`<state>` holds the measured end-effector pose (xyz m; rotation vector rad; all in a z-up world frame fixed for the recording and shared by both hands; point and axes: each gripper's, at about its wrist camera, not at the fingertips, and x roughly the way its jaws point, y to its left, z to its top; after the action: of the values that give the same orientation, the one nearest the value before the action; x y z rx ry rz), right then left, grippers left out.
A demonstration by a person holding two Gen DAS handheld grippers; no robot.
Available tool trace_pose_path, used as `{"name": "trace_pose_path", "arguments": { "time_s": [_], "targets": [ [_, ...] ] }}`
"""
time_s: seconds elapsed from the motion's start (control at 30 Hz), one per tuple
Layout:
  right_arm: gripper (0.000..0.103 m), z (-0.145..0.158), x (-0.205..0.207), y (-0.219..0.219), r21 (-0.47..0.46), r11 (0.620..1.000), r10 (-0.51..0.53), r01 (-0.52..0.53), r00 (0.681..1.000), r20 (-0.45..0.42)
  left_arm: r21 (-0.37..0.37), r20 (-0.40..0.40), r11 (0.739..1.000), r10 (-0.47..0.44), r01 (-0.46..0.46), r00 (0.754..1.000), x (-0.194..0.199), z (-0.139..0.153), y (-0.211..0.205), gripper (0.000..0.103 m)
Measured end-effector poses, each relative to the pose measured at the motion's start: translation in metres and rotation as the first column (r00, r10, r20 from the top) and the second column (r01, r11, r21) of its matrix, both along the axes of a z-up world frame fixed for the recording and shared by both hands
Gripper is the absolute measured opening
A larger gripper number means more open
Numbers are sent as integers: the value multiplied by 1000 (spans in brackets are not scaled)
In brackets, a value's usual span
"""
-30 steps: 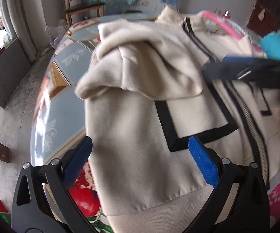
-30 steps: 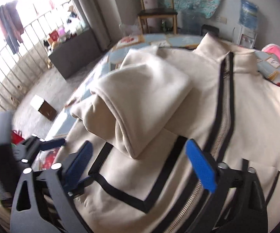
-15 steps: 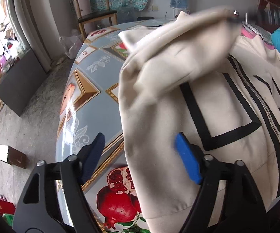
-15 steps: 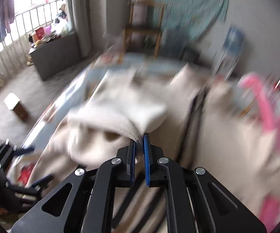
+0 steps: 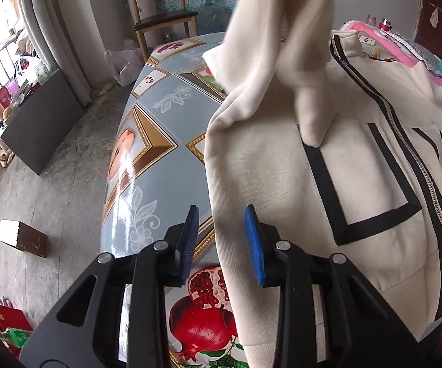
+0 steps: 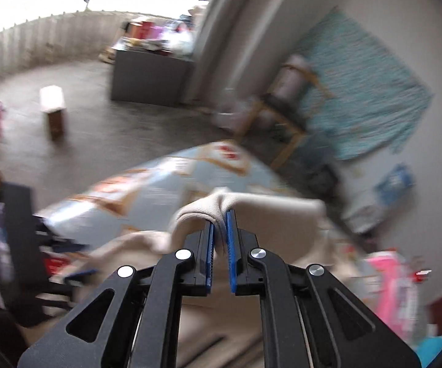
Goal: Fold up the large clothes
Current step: 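Grasp the jacket sleeve with the right gripper and lift it across the front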
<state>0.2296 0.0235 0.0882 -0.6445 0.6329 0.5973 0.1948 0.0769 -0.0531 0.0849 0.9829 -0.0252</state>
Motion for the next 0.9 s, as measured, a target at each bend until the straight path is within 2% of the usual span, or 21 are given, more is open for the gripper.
{"name": "trace_pose_path", "arguments": {
  "time_s": [0.03,0.07,0.1,0.13,0.17,0.23,0.3,0.33,0.37,0.43,0.57,0.7,0.9],
  "targets": [
    [19,-6,2,1,37,999,16,-15,999,-49,2,2,1000,-1,1,1000,-1,0,-1,30],
    [37,-10,5,1,73,997,23,-15,995,-100,5,3,1000,-1,1,1000,-1,1,-2,29],
    [49,-14,10,-2,104,995,23,-8,989,-147,7,2,1000,-3,3,1000,-1,1,-3,30],
    [65,-17,12,-8,126,992,17,5,985,-170,9,2,1000,-3,3,1000,0,1,-3,30],
    [67,-15,16,-20,176,984,-1,36,982,-191,10,0,1000,-2,2,1000,0,0,-3,30],
    [69,-10,19,-42,271,959,-14,78,973,-230,6,-5,1000,0,0,1000,1,-1,-4,30],
    [71,-5,23,-77,401,904,-28,152,954,-298,8,-4,1000,2,-2,1000,2,-1,-3,30],
    [71,-6,22,-93,443,876,-44,193,945,-324,9,-3,1000,2,-2,1000,2,-2,-3,30],
    [71,-10,20,-105,448,866,-66,222,938,-339,9,-3,1000,3,-3,1000,4,-1,-2,30],
    [71,-22,18,-111,414,878,-89,240,932,-351,15,-1,1000,4,-4,1000,7,-1,-1,30],
    [71,-67,1,-96,307,925,-80,223,905,-417,36,2,999,5,-5,1000,14,-2,-2,29],
    [71,-99,1,-79,256,938,-95,234,883,-459,43,10,999,4,-5,1000,29,2,1,29],
    [71,-119,12,-54,139,962,-168,235,910,-379,31,0,999,27,-27,1000,60,6,7,29]
  ]
}}
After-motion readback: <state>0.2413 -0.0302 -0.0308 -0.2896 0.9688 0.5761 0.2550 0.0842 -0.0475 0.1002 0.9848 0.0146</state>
